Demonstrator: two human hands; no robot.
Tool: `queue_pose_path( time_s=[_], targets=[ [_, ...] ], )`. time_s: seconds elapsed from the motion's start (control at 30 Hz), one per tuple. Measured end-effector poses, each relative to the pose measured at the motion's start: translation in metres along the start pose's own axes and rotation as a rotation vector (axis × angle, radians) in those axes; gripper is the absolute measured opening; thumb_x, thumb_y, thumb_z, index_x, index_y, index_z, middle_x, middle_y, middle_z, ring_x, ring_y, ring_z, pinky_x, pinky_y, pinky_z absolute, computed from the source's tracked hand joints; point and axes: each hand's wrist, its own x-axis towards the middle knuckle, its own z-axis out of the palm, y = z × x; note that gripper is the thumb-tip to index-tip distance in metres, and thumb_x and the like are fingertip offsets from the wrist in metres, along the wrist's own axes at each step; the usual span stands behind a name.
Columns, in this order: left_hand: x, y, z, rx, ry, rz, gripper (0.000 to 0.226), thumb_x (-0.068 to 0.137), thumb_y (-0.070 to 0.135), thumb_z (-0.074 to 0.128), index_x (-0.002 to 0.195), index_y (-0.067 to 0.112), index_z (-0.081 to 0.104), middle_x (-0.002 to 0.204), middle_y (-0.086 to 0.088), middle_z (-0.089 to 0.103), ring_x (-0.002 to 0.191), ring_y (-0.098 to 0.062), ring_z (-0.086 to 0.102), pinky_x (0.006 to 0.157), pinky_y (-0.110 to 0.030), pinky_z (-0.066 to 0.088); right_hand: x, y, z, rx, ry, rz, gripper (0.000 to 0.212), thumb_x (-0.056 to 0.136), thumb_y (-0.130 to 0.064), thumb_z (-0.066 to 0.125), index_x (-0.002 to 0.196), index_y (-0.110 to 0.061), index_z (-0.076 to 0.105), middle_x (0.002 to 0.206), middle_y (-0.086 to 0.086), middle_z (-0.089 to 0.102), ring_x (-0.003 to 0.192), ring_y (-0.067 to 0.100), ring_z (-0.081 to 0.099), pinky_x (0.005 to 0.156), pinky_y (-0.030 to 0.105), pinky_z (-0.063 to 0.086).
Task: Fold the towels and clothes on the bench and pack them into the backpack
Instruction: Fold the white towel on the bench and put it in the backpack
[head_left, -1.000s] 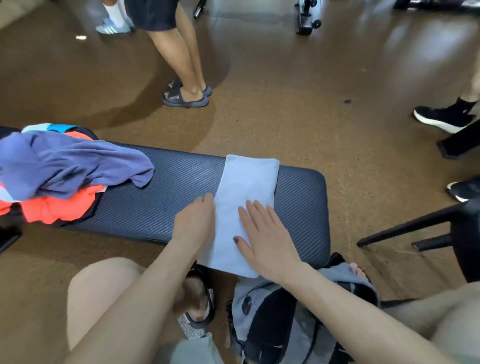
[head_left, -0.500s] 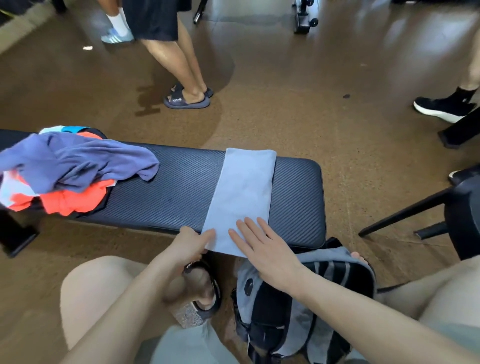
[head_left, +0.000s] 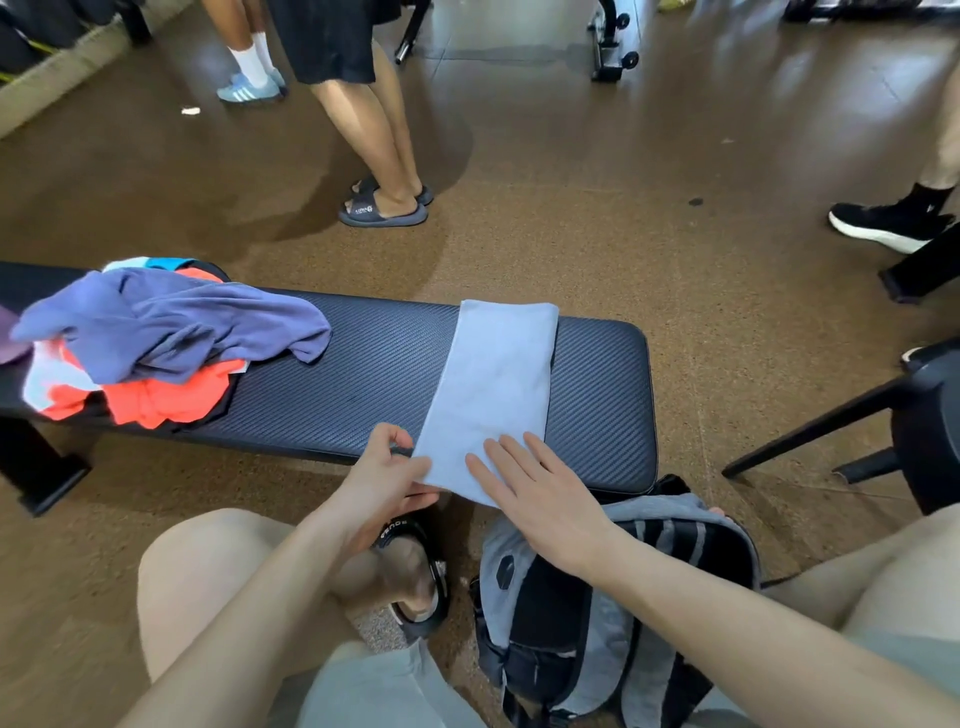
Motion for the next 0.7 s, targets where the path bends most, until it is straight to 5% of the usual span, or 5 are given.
queue_pose_path(
  time_s=[0.13, 0.3, 0.43, 0.57, 0.7],
  targets=[
    [-0.005, 0.009, -0.008, 0.103, -0.027, 0.09, 0.02, 0.098, -0.002, 0.05, 0.108, 0.014, 0.057, 0.092, -0.014, 0.058, 0.076, -0.022, 0.068, 0.086, -0.038, 0.06, 0.003, 0.004, -0.003, 0.081, 0.193, -0.002, 0.049, 0.087, -0.016, 0.057, 0.135, -0.008, 0.056, 0.129, 0.01, 0.064, 0.119, 0.029, 0.062, 0.109, 0.045, 0.042],
    [-0.005, 0.026, -0.016, 0.099, -0.072, 0.046, 0.02, 0.101, 0.005, 0.051, 0.113, 0.002, 0.067, 0.093, -0.014, 0.064, 0.069, -0.017, 0.068, 0.069, -0.025, 0.06, 0.001, 0.017, -0.012, 0.401, 0.186, 0.118, 0.048, 0.091, -0.028, 0.047, 0.134, -0.011, 0.059, 0.129, 0.004, 0.065, 0.121, 0.023, 0.059, 0.118, 0.032, 0.025],
    [-0.006, 0.039, -0.019, 0.037, -0.142, -0.009, 0.026, 0.09, 0.012, 0.06, 0.111, 0.001, 0.07, 0.083, -0.014, 0.059, 0.072, -0.021, 0.068, 0.074, -0.029, 0.062, -0.005, 0.031, -0.029, 0.547, 0.16, 0.204, 0.047, 0.095, -0.025, 0.047, 0.14, -0.011, 0.057, 0.135, 0.003, 0.063, 0.128, 0.019, 0.053, 0.119, 0.027, 0.023],
    [-0.006, 0.037, -0.026, 0.158, -0.259, 0.022, 0.05, 0.061, 0.012, 0.066, 0.111, 0.007, 0.071, 0.09, -0.014, 0.07, 0.083, -0.022, 0.068, 0.084, -0.032, 0.056, -0.006, 0.032, -0.037, 0.673, 0.111, 0.297, 0.042, 0.093, -0.023, 0.051, 0.135, -0.017, 0.055, 0.118, -0.001, 0.065, 0.111, 0.021, 0.056, 0.105, 0.03, 0.041],
    [0.002, 0.029, -0.028, 0.462, -0.161, 0.283, 0.024, 0.076, 0.01, 0.077, 0.097, 0.021, 0.07, 0.089, -0.011, 0.073, 0.078, -0.019, 0.065, 0.079, -0.036, 0.049, -0.002, 0.026, -0.045, 0.849, 0.077, 0.437, 0.029, 0.098, -0.024, 0.051, 0.126, -0.024, 0.055, 0.101, -0.005, 0.065, 0.093, 0.009, 0.056, 0.084, 0.028, 0.046]
  ],
)
